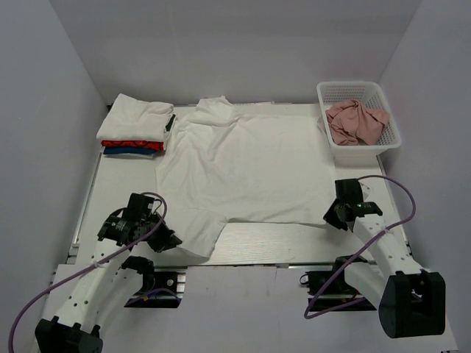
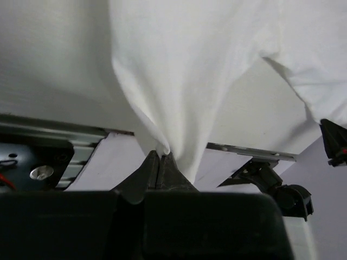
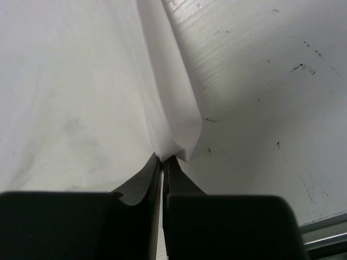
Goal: Fold and stack the t-shirts
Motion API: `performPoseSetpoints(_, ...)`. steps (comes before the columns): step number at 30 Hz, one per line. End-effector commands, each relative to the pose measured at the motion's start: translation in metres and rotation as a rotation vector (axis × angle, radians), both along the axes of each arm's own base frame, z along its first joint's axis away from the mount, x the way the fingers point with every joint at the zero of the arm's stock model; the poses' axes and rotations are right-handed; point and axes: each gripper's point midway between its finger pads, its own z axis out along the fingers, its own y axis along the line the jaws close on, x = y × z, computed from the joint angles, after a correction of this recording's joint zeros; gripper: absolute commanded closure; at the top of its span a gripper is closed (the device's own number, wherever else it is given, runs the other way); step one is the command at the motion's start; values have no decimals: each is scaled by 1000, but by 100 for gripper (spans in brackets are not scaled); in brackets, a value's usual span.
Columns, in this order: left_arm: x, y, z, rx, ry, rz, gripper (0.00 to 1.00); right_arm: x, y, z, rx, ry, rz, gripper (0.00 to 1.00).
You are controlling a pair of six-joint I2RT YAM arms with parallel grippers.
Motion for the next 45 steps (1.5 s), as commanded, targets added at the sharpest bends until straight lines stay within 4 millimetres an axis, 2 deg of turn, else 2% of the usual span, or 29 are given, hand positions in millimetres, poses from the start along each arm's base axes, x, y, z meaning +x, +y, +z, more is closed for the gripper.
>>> performPoseSetpoints(1,28,-11,18,-44,-170,-71,100,12,8,10,38,-26,20,100)
performPoseSetpoints(5,77,-35,34,-129,-334,-128,100,29,22,15,94,-49,67,100)
performPoseSetpoints(6,99,-42,49,-155,-423,-135,100,39,23,25,96,-79,74,100)
performPoseSetpoints(10,144,-54,65,-165,-505,-142,100,65,25,47,88,-146,84,100)
performPoseSetpoints(11,152,-54,57,-143,-485,-140,100,73,26,53,85,-160,87,100)
performPoseSetpoints(13,171,-53,66,-133,-524,-129,100,87,26,70,81,-196,82,100)
performPoseSetpoints(15,187,-52,64,-108,-524,-113,100,100,23,82,67,-224,69,100)
performPoseSetpoints(16,199,-51,73,-93,-554,-97,100,103,23,82,63,-216,68,100)
performPoseSetpoints(18,215,-48,76,-53,-568,-77,100,108,21,76,49,-188,56,100)
performPoseSetpoints(19,229,-45,79,-17,-571,-63,100,118,21,89,49,-219,54,100)
performPoseSetpoints(21,245,-37,78,38,-571,-41,100,127,17,87,26,-203,36,100)
performPoseSetpoints(22,257,-37,90,45,-596,-30,100,134,17,91,21,-218,32,100)
performPoseSetpoints(23,264,-36,82,68,-581,-29,100,141,15,99,12,-233,31,100)
performPoseSetpoints(24,272,-32,81,98,-583,-9,100,143,8,88,-27,-190,10,100)
performPoseSetpoints(25,282,-27,89,108,-607,13,100,146,4,88,-47,-183,0,100)
performPoseSetpoints(26,293,-24,87,132,-624,23,100,158,-4,99,-85,-207,-30,100)
performPoseSetpoints(30,325,-12,103,181,-701,67,100,182,-9,108,-115,-224,-37,100)
performPoseSetpoints(31,331,-9,96,195,-687,64,100,190,-12,103,-134,-214,-47,100)
performPoseSetpoints(34,355,2,104,221,-733,102,100,207,-20,102,-150,-209,-69,100)
performPoseSetpoints(35,363,6,90,243,-717,89,100,213,-22,97,-156,-192,-71,100)
performPoseSetpoints(36,374,4,95,239,-734,92,100,221,-21,101,-148,-200,-70,100)
performPoseSetpoints(37,381,5,90,236,-724,92,100,224,-20,90,-149,-171,-59,100)
performPoseSetpoints(38,387,8,83,243,-706,83,100,225,-20,80,-154,-136,-55,100)
performPoseSetpoints(40,405,2,64,232,-667,63,100,238,-21,79,-153,-128,-47,100)
performPoseSetpoints(41,417,3,68,220,-680,67,100,239,-24,70,-168,-102,-52,100)
performPoseSetpoints(42,425,7,65,224,-678,76,100,246,-24,76,-169,-118,-52,100)
performPoseSetpoints(43,430,5,47,221,-639,63,100,246,-25,76,-178,-111,-46,92)
performPoseSetpoints(44,433,4,46,222,-632,62,100,248,-24,78,-177,-115,-37,88)
performPoseSetpoints(45,443,8,54,221,-655,75,97,249,-23,78,-177,-118,-30,84)
